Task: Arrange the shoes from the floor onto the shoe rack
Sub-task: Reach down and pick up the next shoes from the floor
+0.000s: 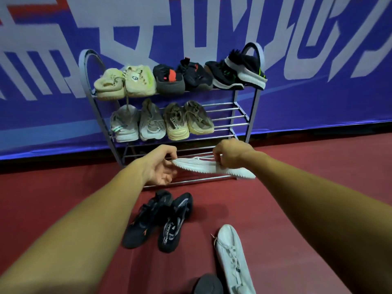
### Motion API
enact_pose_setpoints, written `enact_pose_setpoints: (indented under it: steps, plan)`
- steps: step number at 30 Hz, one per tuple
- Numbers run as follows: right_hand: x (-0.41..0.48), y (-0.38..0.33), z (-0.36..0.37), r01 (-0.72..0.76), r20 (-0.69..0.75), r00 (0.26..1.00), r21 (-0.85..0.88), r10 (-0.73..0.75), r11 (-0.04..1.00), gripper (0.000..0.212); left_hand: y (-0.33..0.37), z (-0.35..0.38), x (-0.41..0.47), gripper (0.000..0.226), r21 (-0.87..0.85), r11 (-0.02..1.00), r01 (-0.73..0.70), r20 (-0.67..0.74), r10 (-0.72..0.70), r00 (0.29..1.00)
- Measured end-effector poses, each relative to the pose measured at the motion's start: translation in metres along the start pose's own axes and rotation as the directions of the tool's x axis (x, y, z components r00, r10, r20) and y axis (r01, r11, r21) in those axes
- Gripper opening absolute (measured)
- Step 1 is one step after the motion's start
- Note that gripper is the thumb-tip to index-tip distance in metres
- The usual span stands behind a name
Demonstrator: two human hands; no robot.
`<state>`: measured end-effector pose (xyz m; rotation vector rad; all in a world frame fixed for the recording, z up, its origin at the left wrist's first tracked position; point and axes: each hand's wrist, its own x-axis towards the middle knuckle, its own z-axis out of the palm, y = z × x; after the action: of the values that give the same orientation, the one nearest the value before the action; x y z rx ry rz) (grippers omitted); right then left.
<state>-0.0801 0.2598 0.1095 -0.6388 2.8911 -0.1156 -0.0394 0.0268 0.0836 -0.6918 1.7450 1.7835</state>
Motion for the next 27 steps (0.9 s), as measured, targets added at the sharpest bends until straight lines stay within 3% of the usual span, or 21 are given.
enact_pose_setpoints:
  steps: [4, 8, 10, 12, 13, 14, 17, 20, 22, 27]
  plan:
    - [0.003, 0.008, 0.000, -0.130, -0.254, 0.950, 0.201, 0.180, 0.971, 0.022, 0.009, 0.014, 0.000, 0.019, -0.077, 0.996, -0.033, 0.049, 0.037, 0.998]
    - [0.011, 0.014, 0.006, -0.234, -0.434, 0.803, 0.403, 0.409, 0.885, 0.024, 0.022, 0.042, -0.002, 0.023, -0.280, 0.951, -0.129, 0.058, 0.150, 0.987]
    - [0.015, 0.019, 0.005, -0.244, -0.336, 0.750, 0.661, 0.570, 0.709, 0.013, 0.031, 0.055, 0.000, 0.018, -0.369, 0.911, -0.182, 0.038, 0.211, 0.977]
    - [0.017, 0.022, -0.001, -0.097, -0.105, 0.825, 0.942, 0.556, 0.322, 0.012, 0.039, 0.066, 0.004, 0.022, -0.407, 0.888, -0.213, 0.015, 0.239, 0.971]
    - [0.017, 0.023, -0.004, -0.063, -0.018, 0.869, 0.987, 0.495, 0.148, 0.015, 0.041, 0.071, 0.006, 0.023, -0.419, 0.881, -0.221, 0.009, 0.247, 0.969]
    - [0.018, 0.024, -0.007, -0.056, 0.020, 0.899, 0.996, 0.438, 0.070, 0.020, 0.042, 0.076, 0.010, 0.017, -0.430, 0.874, -0.227, 0.006, 0.255, 0.967]
    - [0.020, 0.026, -0.009, -0.059, 0.059, 0.948, 0.998, 0.312, -0.009, 0.040, 0.042, 0.086, 0.020, 0.014, -0.403, 0.891, -0.208, 0.033, 0.241, 0.970]
    - [0.028, 0.031, 0.001, -0.061, 0.071, 0.945, 0.997, 0.320, -0.042, 0.059, 0.040, 0.092, 0.035, 0.011, -0.344, 0.916, -0.208, 0.063, 0.244, 0.968]
    - [0.037, 0.034, 0.006, -0.034, 0.070, 0.922, 0.994, 0.381, -0.101, 0.060, 0.041, 0.096, 0.044, 0.013, -0.327, 0.920, -0.217, 0.082, 0.256, 0.963]
    - [0.062, 0.042, 0.012, 0.089, 0.112, 0.886, 0.912, 0.451, -0.401, 0.044, 0.044, 0.110, 0.071, 0.017, -0.420, 0.881, -0.220, 0.073, 0.274, 0.959]
